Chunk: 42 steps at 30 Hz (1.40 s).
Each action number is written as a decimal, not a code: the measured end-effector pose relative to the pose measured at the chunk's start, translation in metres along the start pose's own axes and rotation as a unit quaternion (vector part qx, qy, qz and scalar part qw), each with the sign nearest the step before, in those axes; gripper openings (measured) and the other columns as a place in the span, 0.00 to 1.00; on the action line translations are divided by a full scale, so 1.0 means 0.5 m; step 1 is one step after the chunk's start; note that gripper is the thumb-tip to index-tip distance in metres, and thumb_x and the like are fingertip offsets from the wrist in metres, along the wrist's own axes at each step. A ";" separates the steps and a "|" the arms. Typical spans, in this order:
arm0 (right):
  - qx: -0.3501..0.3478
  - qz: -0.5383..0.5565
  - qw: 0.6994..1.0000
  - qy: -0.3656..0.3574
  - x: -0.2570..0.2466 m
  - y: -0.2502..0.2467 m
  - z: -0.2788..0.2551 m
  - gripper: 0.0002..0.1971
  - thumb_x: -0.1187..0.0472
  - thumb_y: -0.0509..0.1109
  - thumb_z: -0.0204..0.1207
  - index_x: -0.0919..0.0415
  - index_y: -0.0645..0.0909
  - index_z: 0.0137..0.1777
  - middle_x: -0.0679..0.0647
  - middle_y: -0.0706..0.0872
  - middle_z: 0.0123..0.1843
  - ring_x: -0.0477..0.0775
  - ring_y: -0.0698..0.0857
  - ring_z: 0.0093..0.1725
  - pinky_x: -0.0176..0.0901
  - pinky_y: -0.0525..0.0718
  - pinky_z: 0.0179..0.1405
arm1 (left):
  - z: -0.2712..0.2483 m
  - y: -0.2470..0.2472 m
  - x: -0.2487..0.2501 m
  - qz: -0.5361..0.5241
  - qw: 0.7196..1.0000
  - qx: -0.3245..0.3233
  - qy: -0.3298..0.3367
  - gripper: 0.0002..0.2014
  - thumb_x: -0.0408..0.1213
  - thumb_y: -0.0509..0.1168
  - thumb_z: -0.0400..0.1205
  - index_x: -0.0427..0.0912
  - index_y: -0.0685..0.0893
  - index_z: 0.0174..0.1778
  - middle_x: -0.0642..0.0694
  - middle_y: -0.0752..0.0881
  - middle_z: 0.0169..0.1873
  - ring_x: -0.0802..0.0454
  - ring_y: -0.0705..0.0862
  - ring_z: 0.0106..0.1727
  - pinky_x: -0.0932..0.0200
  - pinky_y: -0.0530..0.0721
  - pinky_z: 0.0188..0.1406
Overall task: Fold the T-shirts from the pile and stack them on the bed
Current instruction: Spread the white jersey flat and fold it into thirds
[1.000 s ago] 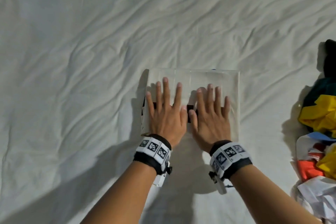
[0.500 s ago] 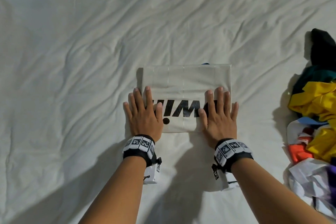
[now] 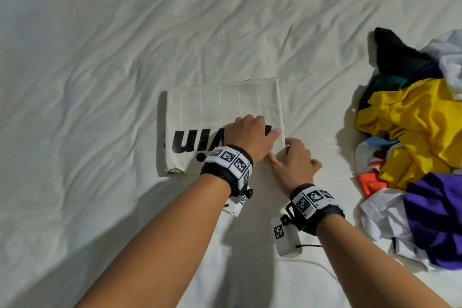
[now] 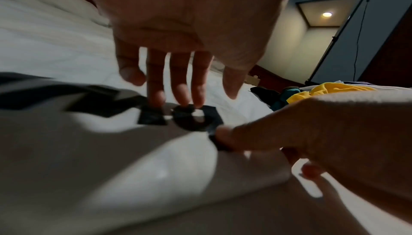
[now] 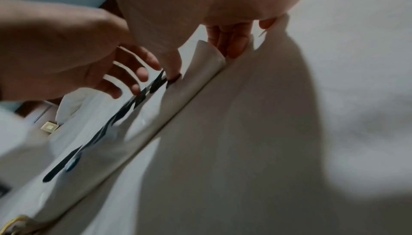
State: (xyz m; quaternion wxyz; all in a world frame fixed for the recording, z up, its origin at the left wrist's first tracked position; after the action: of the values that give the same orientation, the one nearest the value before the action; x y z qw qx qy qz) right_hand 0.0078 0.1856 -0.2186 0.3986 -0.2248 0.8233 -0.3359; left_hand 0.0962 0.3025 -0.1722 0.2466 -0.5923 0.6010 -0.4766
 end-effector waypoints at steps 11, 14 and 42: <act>0.005 0.128 0.992 -0.011 -0.022 -0.008 -0.010 0.14 0.44 0.76 0.74 0.51 0.78 0.41 0.48 0.79 0.42 0.56 0.78 0.49 0.56 0.69 0.54 | 0.049 -0.025 0.044 -0.014 0.993 -0.081 -0.083 0.18 0.53 0.70 0.74 0.46 0.78 0.51 0.43 0.86 0.55 0.41 0.82 0.48 0.53 0.78 0.46; 0.051 0.271 0.960 -0.044 -0.059 -0.045 -0.040 0.10 0.51 0.81 0.71 0.55 0.85 0.42 0.50 0.87 0.37 0.54 0.83 0.39 0.63 0.84 0.49 | 0.038 -0.080 0.030 -0.097 0.988 -0.057 -0.105 0.18 0.51 0.70 0.73 0.44 0.79 0.51 0.44 0.86 0.48 0.40 0.85 0.46 0.53 0.81 0.44; -0.015 -0.134 0.888 -0.439 -0.262 0.224 -0.349 0.13 0.64 0.74 0.73 0.55 0.87 0.57 0.52 0.84 0.48 0.60 0.80 0.45 0.53 0.78 0.42 | -0.329 0.053 -0.405 -0.502 0.801 -0.057 -0.320 0.02 0.28 0.63 0.82 0.38 0.77 0.47 0.36 0.80 0.38 0.41 0.81 0.37 0.55 0.86 0.23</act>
State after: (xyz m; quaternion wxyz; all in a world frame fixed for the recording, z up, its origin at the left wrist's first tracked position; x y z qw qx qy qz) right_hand -0.0685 0.4099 -0.1545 0.6668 -0.4636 0.5313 -0.2413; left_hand -0.0225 0.5363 -0.1797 0.1170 -0.9431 0.1328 -0.2815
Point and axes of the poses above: each hand's wrist, its own z-axis towards the middle knuckle, its own y-axis out of the palm, x = y × z, the point moved 5 cm from there along z, towards the middle knuckle
